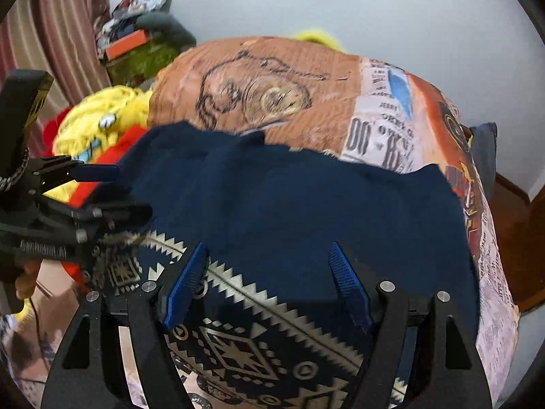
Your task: Fold large clothes
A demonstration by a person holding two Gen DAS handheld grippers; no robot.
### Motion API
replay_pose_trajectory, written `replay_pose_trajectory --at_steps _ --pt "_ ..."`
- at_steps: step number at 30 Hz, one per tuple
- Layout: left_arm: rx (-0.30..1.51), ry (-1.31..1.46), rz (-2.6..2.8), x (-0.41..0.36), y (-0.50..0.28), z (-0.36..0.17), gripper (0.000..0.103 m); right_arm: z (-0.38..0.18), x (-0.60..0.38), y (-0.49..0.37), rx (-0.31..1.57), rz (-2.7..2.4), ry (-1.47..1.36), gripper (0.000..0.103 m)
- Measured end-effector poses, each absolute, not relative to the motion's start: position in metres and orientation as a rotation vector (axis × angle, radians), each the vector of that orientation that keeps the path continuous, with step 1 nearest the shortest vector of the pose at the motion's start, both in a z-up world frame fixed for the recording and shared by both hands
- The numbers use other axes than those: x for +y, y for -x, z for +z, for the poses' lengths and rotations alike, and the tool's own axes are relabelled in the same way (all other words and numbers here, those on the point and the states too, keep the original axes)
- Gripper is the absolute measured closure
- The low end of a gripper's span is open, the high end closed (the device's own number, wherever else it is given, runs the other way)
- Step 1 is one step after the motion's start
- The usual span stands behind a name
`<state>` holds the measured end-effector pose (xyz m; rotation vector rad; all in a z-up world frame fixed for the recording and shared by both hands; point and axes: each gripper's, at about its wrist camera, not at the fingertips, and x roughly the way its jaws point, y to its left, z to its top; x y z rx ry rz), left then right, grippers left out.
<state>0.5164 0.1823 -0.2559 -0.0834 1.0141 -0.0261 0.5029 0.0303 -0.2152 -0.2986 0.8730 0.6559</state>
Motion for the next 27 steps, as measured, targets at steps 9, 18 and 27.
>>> replay_pose_trajectory --at_steps 9,18,27 --pt "0.976 0.042 0.041 0.195 -0.491 -0.279 0.011 -0.224 0.010 -0.501 0.880 0.652 0.247 0.017" --pt "1.017 0.055 0.197 0.245 -0.448 -0.303 0.011 -0.228 -0.026 -0.501 0.886 0.580 0.215 0.011" --pt "0.974 -0.009 0.275 0.244 -0.422 -0.296 0.011 -0.229 -0.078 -0.501 0.910 0.447 0.208 0.010"
